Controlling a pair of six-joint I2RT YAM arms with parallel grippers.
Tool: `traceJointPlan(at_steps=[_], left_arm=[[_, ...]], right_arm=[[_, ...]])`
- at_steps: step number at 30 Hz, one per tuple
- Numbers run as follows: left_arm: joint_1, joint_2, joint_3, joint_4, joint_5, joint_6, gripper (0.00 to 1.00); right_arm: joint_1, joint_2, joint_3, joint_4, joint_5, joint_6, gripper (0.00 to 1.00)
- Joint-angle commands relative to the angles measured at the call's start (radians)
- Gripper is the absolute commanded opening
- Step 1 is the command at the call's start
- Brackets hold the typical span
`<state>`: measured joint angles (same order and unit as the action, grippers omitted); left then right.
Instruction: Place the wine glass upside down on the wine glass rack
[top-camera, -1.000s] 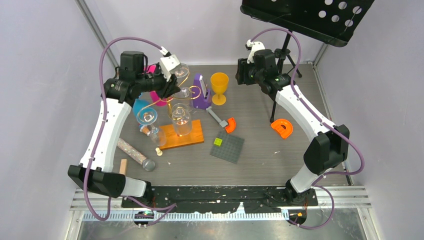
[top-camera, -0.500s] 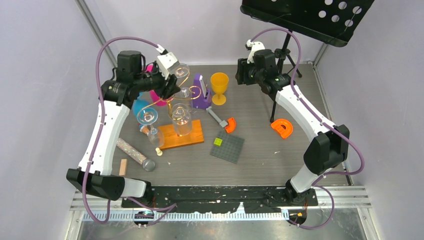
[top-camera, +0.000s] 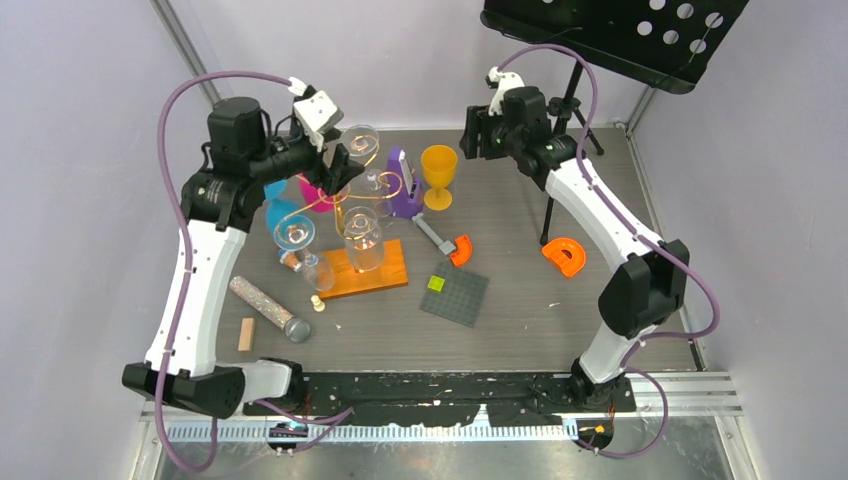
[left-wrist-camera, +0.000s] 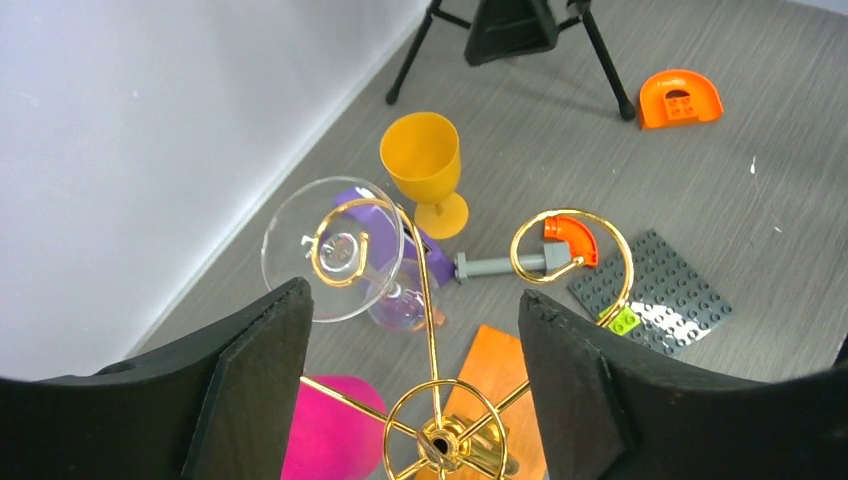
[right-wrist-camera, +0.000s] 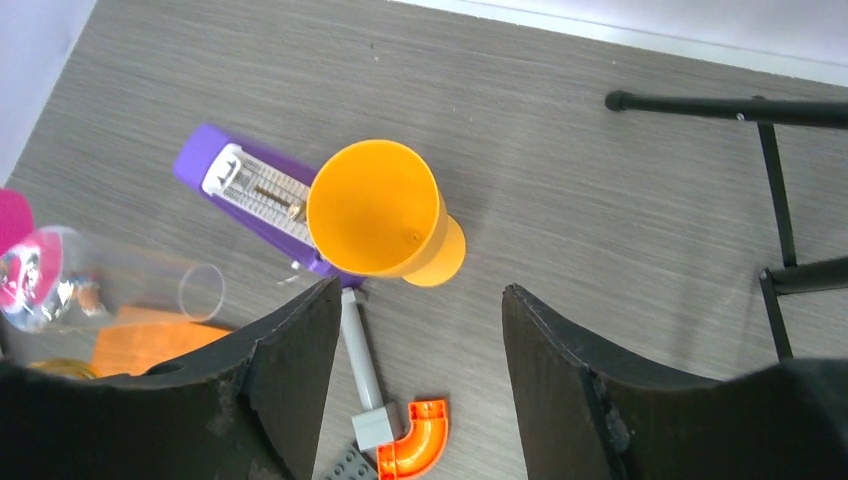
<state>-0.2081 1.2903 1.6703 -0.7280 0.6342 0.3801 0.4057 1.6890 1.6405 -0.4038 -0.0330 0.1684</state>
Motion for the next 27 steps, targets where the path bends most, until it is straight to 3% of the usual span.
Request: traceJointPlan(at_steps=[1,11,17,21,24,27], left_arm=[[0.004,-0.072,-0.005,0.13,0.032,-0.074,0.77],[0.003,-0.223,-0.132,0.267,0.021,-0.165,0.82],[0.004,-0.255,-0.165,0.262,0.007,-0.158,0.83],[0.004,-0.26,-0.177,0.266,0.008,-0.158,0.83],[0.003,-0.262,-0.178,0.265,0.007,-0.159,0.83],[0.004,-0.265,-0.181,0.267,0.01,-0.161,0.82]], right_arm=[[0.001,0.078,0.109,-0.034,-0.01,0.039,0.67],[0.023,0.284,0.304,-0.111,-0.001,0.056,0.66],[0.046,0.401,0.419,-0.201,0.023,0.02,0.6],[0.063,0.461,0.47,-0.257,0.114,-0.021,0.5],[0.068,0.479,0.487,-0.265,0.139,-0.033,0.31],[0.072,0.462,0.49,-0.244,0.157,-0.057,0.26]])
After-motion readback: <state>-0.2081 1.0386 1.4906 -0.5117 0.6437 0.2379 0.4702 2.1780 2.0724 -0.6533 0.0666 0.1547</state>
